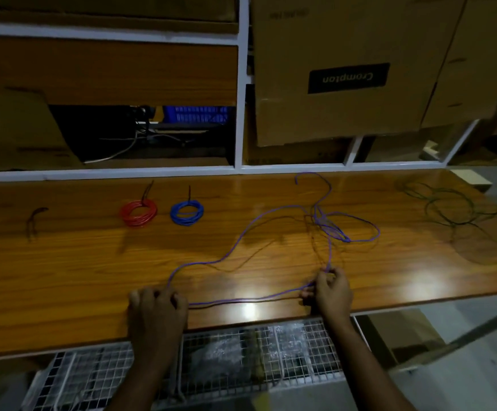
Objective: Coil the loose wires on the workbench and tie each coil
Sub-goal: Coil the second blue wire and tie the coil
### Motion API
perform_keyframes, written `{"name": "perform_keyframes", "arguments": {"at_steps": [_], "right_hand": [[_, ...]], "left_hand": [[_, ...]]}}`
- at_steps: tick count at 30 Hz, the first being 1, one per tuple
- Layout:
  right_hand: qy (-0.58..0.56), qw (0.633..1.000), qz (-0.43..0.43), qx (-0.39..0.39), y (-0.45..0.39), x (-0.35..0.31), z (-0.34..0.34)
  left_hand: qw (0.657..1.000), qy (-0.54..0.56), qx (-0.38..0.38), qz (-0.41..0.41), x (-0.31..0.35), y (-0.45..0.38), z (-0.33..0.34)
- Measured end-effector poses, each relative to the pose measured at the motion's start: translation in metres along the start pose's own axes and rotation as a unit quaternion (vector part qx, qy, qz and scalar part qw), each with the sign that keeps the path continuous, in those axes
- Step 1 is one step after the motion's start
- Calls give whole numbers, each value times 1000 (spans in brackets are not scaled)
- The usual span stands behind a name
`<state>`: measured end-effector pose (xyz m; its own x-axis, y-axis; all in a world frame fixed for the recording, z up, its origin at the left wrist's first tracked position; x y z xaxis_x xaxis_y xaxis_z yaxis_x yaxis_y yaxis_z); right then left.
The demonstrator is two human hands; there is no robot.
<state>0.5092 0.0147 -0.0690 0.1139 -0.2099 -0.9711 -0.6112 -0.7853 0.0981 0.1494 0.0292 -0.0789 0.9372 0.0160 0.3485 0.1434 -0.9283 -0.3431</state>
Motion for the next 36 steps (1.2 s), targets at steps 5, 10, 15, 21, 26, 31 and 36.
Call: {"name": "perform_keyframes", "arguments": {"at_steps": [5,10,15,21,26,31,36], "right_hand": [[275,953,-127,-27,6,-2,14],[303,938,-159,-58,9,-5,19],[321,926,-178,-86,9,-9,21],[278,951,-117,-69,-5,-1,13],[358,921,-154,7,-12,-39,14],[-158,969,94,-165,-15,-99,58],[-50,981,-21,-185,-10,-109,71]], "left_hand": [[998,1,14,61,41,-17,-9],[972,78,-23,219,132,-45,-7],[957,248,-147,26,184,-91,27],[821,529,-171,-128,185,-108,36],[772,618,-147,-35,180,-58,1],[758,616,-210,47,165,-3,21],[653,669,-331,-133,151,-2,30]]}}
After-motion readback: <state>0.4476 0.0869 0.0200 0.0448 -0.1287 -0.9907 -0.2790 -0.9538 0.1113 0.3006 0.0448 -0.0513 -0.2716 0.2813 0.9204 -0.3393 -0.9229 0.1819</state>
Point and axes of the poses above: each hand's wrist, its own y-axis away from the middle knuckle, its own z-axis out of the palm, x = y × z, the point moved 5 cm from there along -y, towards the middle knuckle, and after that the axes turned 6 degrees about y, right-handed, at the moved point
